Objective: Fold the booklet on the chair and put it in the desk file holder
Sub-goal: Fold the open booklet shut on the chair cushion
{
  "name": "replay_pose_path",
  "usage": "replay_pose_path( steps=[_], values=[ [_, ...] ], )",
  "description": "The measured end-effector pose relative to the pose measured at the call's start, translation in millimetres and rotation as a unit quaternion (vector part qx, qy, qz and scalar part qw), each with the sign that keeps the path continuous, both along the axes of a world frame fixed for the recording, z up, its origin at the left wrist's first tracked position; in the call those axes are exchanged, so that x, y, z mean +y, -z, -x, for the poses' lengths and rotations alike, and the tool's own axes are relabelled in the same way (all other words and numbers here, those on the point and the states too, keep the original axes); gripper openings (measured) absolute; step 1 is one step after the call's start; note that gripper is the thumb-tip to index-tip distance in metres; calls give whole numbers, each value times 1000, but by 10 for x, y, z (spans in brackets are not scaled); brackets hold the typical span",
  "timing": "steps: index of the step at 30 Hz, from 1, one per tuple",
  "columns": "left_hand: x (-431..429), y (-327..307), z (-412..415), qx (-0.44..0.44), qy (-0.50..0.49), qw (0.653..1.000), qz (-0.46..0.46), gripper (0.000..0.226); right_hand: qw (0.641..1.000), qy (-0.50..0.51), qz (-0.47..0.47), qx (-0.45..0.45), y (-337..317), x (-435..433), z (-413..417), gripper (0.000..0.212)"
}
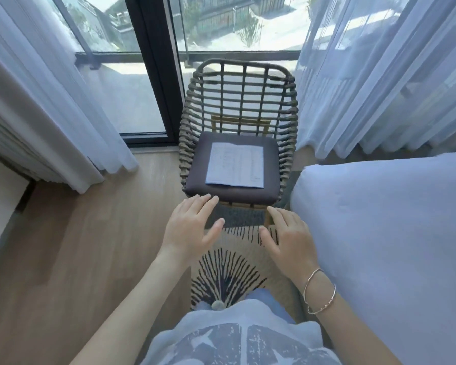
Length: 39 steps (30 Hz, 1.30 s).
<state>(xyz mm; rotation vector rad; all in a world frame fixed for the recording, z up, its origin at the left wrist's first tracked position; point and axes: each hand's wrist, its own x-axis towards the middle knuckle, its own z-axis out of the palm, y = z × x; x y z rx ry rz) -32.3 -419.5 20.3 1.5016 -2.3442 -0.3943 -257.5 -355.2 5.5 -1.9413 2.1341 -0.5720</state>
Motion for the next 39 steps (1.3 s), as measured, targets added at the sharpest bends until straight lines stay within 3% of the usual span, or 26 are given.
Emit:
replay_pose_path(
  steps=[15, 22, 39],
  values=[
    [-2297, 349, 831, -34, -40, 996, -77, 57, 998, -4, -61, -13, 273, -2539, 923, 49],
    [-3459, 187, 1330, -19, -48, 998, -46, 50, 998, -39, -41, 21, 74, -3711, 1440, 44],
    [-4376, 548, 1216, -32, -18, 996, -77, 48, 999, -22, -32, 7, 404, -4607, 1382, 40]
  ],
)
